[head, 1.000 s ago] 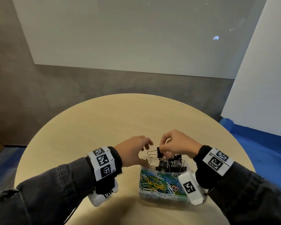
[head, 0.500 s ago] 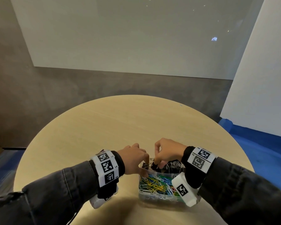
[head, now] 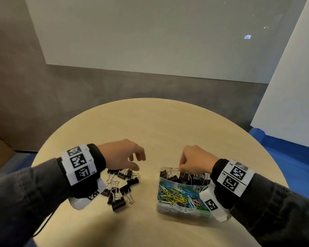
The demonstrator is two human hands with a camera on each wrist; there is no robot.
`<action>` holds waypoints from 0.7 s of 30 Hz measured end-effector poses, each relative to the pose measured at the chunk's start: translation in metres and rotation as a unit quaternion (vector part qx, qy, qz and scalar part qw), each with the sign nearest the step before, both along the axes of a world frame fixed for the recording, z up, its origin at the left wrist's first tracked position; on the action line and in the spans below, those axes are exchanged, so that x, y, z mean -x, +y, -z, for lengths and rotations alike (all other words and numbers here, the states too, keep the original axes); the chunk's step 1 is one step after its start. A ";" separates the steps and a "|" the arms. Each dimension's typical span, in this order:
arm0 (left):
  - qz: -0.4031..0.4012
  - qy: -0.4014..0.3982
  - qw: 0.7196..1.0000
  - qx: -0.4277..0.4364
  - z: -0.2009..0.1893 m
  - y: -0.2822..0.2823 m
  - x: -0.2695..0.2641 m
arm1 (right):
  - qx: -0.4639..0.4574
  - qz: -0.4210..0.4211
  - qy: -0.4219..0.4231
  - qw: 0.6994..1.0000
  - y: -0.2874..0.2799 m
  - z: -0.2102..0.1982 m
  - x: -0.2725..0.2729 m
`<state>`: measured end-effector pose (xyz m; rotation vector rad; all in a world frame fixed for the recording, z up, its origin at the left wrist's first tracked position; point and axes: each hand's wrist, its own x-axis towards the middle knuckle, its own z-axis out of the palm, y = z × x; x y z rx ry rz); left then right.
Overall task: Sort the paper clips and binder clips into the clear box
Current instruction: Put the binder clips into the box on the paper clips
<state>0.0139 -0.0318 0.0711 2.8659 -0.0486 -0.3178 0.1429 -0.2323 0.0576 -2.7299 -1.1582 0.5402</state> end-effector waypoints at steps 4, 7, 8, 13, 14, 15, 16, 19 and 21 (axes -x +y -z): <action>-0.010 0.063 0.998 -0.017 0.007 0.016 0.030 | -0.109 -0.077 -0.001 0.991 0.005 -0.009 0.034; -0.012 0.105 0.993 -0.056 0.023 0.018 0.047 | -0.118 -0.150 0.021 0.982 0.017 0.000 0.071; -0.017 0.110 0.991 -0.069 0.028 0.020 0.050 | -0.110 -0.176 0.016 0.978 0.021 0.006 0.082; -0.033 0.111 0.989 -0.087 0.042 0.027 0.056 | -0.060 -0.264 0.024 0.962 0.044 0.028 0.118; -0.032 0.106 0.991 -0.079 0.044 0.028 0.056 | -0.053 -0.279 0.016 0.959 0.048 0.030 0.121; -0.030 0.100 0.992 -0.067 0.046 0.028 0.055 | -0.043 -0.288 0.006 0.957 0.052 0.032 0.124; -0.028 0.093 0.994 -0.054 0.047 0.028 0.055 | -0.031 -0.289 -0.003 0.957 0.055 0.033 0.126; -0.020 0.075 0.996 -0.032 0.052 0.026 0.052 | -0.012 -0.278 -0.029 0.960 0.060 0.032 0.130; -0.015 0.073 0.997 -0.026 0.055 0.024 0.050 | -0.002 -0.276 -0.055 0.960 0.063 0.031 0.131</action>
